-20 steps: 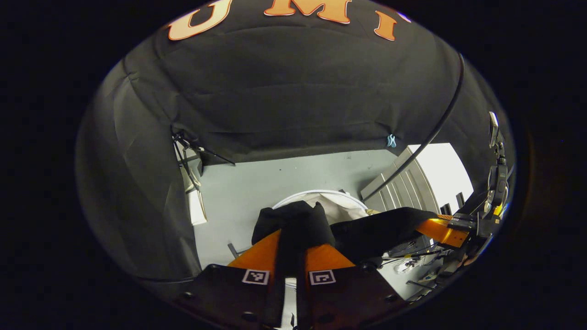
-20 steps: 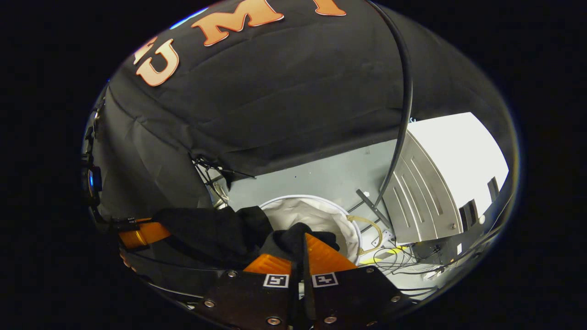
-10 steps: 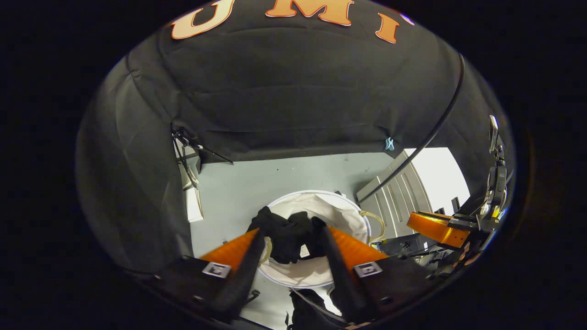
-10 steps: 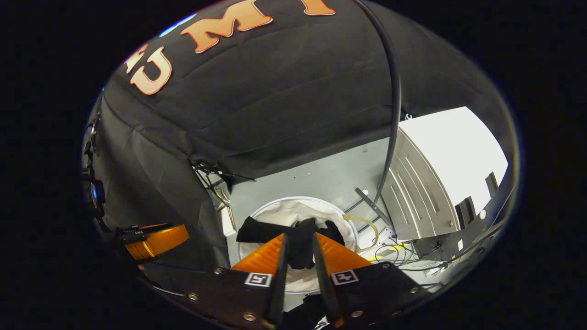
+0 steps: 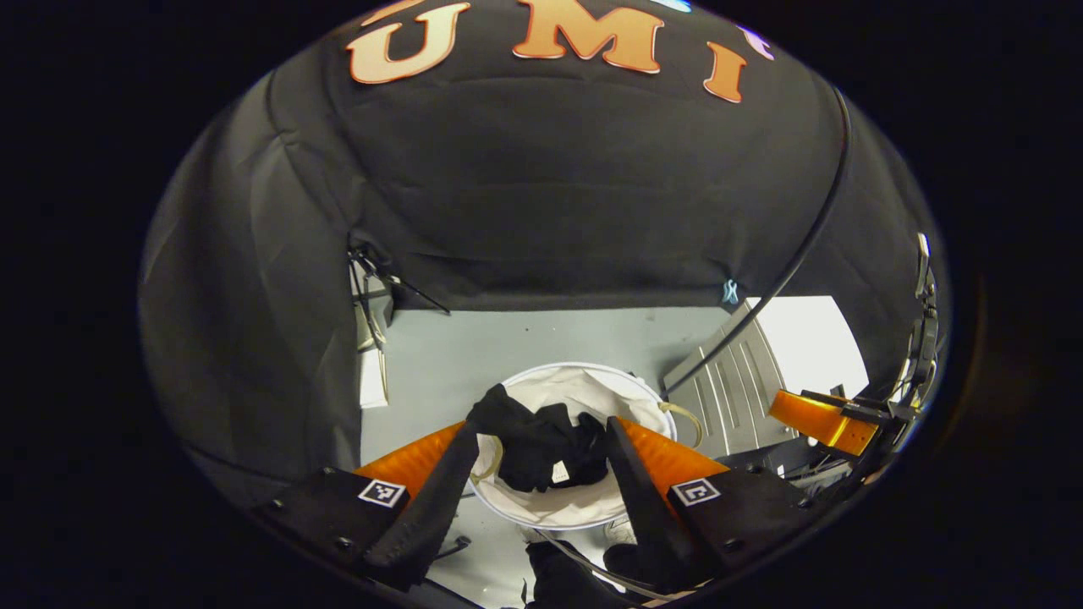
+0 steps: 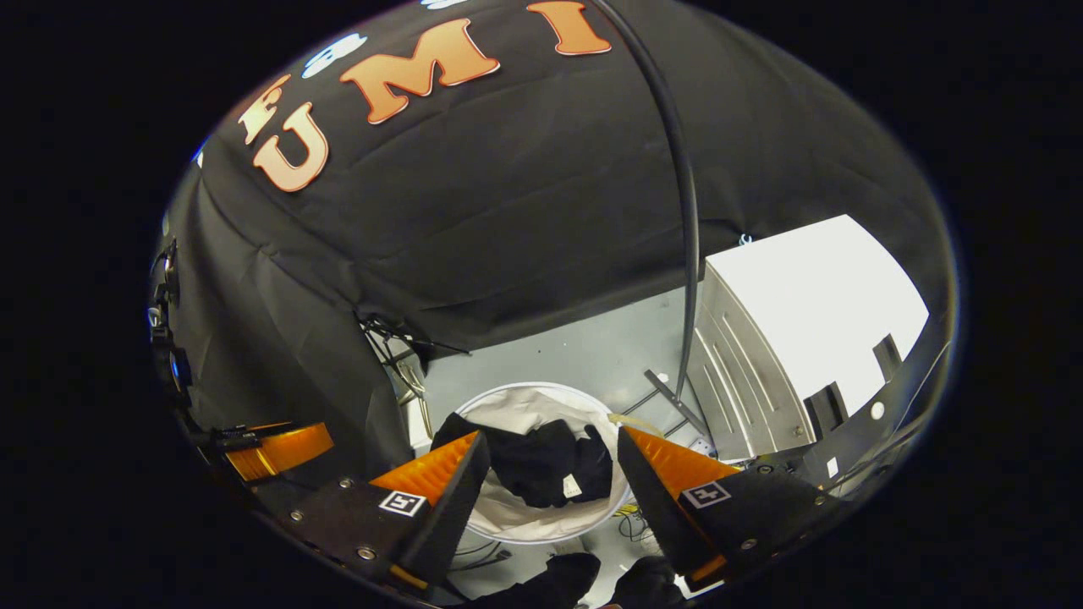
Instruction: Grasp the clothes on the hanger with both hands and then place them into the laundry hamper below.
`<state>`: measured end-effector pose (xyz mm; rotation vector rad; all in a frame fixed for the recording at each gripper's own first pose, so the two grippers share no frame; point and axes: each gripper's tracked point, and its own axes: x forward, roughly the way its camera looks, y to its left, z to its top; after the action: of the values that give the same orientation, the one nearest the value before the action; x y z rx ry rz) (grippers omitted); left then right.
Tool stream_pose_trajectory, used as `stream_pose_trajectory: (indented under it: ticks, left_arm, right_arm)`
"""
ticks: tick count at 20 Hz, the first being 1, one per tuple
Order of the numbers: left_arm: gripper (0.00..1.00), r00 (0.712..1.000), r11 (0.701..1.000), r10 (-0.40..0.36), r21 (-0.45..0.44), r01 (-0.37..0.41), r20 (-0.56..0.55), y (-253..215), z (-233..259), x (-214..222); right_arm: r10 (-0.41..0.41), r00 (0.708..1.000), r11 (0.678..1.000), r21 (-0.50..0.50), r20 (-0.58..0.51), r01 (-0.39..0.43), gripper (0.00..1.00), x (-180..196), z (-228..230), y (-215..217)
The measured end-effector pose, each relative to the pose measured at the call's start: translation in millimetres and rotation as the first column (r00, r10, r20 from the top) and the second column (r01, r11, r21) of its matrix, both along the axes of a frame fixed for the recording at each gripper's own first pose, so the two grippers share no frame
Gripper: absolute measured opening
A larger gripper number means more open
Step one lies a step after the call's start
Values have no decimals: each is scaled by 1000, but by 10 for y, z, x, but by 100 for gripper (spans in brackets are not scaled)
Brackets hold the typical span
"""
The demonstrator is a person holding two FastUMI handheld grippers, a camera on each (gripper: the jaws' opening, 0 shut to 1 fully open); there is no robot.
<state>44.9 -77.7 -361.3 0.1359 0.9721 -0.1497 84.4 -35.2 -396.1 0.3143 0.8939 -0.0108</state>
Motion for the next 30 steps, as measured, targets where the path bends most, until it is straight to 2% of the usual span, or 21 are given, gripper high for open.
stream_pose_trajectory:
  ticks: [7,11,13,14,18,20,23,26,30]
  left_arm:
    - [98,982,992,124,0,-125,144,89,613,-388]
    - [100,957,984,170,2,-176,237,155,1045,-618]
    - [98,941,981,192,-15,-196,277,153,1279,-660]
    - [100,932,979,199,-22,-202,304,171,1401,-674]
    - [98,880,975,214,-40,-218,424,283,1988,-640]
    - [100,848,975,212,-46,-218,486,352,2294,-559]
    - [98,803,975,209,-49,-219,558,363,2670,-512]
    - [100,759,976,201,-63,-207,620,344,3012,-473]
    - [95,700,980,181,-71,-183,691,334,3451,-570]
  right_arm:
    - [34,995,998,-60,96,-28,94,-162,564,-686]
    - [14,984,998,-66,176,-3,94,-161,1039,-1113]
    - [11,976,996,-92,216,9,94,-147,1285,-1324]
    - [13,971,994,-109,238,13,94,-132,1419,-1417]
    - [17,949,985,-170,314,39,94,-103,1853,-1674]
    - [37,935,978,-203,352,38,94,-109,2093,-1731]
    - [68,914,966,-256,401,40,94,-138,2430,-1825]
    - [71,891,967,-250,449,49,94,-129,2741,-1792]
    - [70,851,964,-255,520,77,94,-171,3189,-1865]
